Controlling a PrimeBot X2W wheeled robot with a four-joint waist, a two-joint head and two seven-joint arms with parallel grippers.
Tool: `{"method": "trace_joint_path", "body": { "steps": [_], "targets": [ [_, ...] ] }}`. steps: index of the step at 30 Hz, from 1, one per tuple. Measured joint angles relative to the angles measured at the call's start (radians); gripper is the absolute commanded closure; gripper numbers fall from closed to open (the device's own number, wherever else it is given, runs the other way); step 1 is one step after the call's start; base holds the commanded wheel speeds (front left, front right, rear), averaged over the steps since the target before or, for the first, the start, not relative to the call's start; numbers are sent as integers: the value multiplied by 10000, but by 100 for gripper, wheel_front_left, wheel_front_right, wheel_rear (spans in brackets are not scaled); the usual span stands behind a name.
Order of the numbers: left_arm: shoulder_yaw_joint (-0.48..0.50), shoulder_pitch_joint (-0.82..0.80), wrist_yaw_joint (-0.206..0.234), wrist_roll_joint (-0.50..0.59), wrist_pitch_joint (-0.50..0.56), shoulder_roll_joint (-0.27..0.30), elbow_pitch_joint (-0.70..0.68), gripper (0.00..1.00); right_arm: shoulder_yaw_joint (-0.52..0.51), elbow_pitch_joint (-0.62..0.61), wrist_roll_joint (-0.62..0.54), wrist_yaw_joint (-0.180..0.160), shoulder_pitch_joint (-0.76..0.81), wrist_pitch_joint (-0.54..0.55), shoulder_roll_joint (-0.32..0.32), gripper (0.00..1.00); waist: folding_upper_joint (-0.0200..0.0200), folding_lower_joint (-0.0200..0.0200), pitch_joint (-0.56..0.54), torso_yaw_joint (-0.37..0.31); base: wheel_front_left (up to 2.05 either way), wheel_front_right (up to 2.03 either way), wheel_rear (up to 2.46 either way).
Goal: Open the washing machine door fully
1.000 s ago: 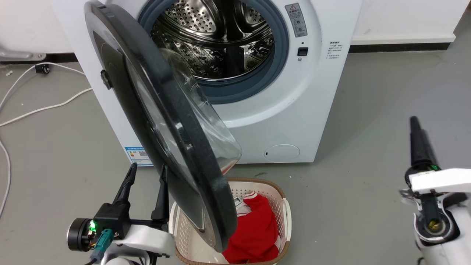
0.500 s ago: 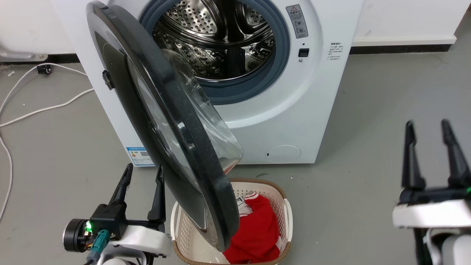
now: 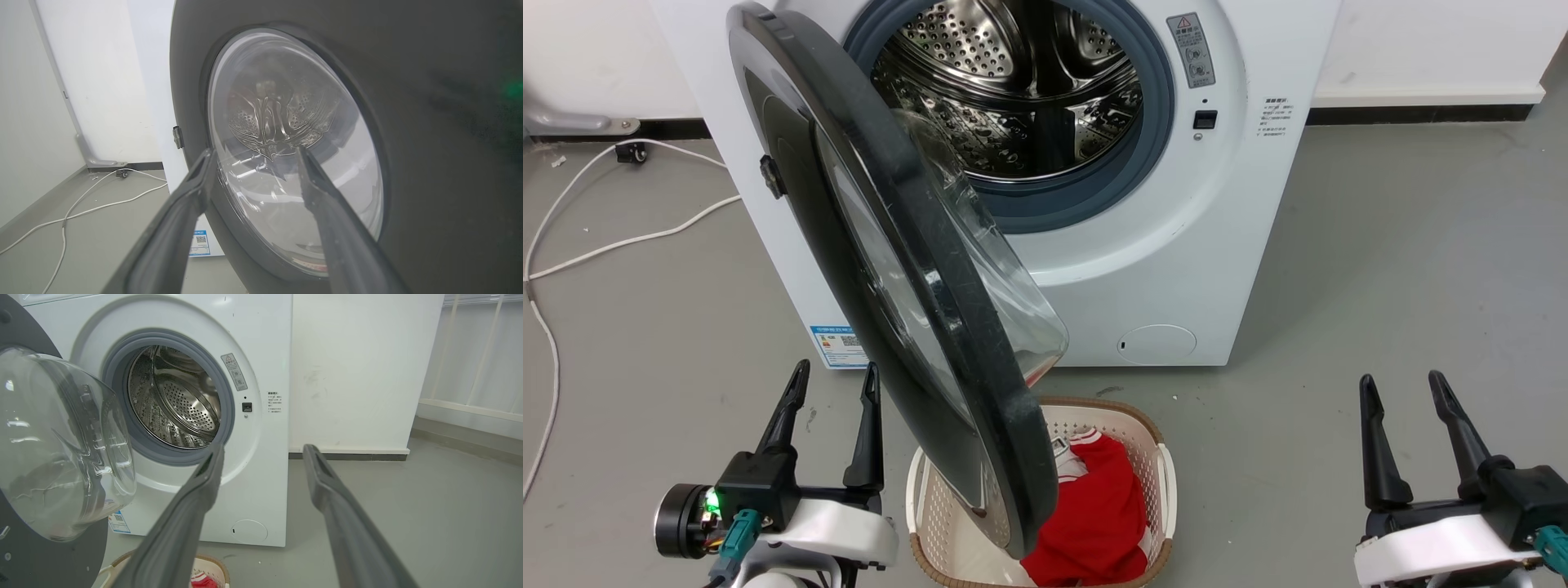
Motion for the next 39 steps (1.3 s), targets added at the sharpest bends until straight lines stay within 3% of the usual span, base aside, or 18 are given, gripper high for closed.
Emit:
{"method": "trace_joint_path", "body": {
  "steps": [17, 18, 19, 28, 39],
  "targets": [
    [-54, 0, -27, 25, 0, 0, 58, 0, 19, 205, 82, -2, -111, -21, 2, 0, 0, 0, 39, 34, 0, 0, 0],
    [-54, 0, -29, 19, 0, 0, 71, 55, 29, 203, 82, 0, -111, -21, 2, 0, 0, 0, 40, 35, 0, 0, 0],
    [-58, 0, -31, -35, 0, 0, 94, 100, 46, 201, 82, 0, -112, -21, 2, 0, 0, 0, 41, 35, 0, 0, 0],
    [-19, -76, -61, -48, 0, 0, -443, 100, 58, 199, 128, 0, -111, -25, 2, 0, 0, 0, 66, 28, 0, 0, 0],
    [69, -1074, 96, 359, -2, 46, -3726, 100, -29, 201, 132, 0, -111, -27, 4, 0, 0, 0, 65, 110, 0, 0, 0]
  ]
}}
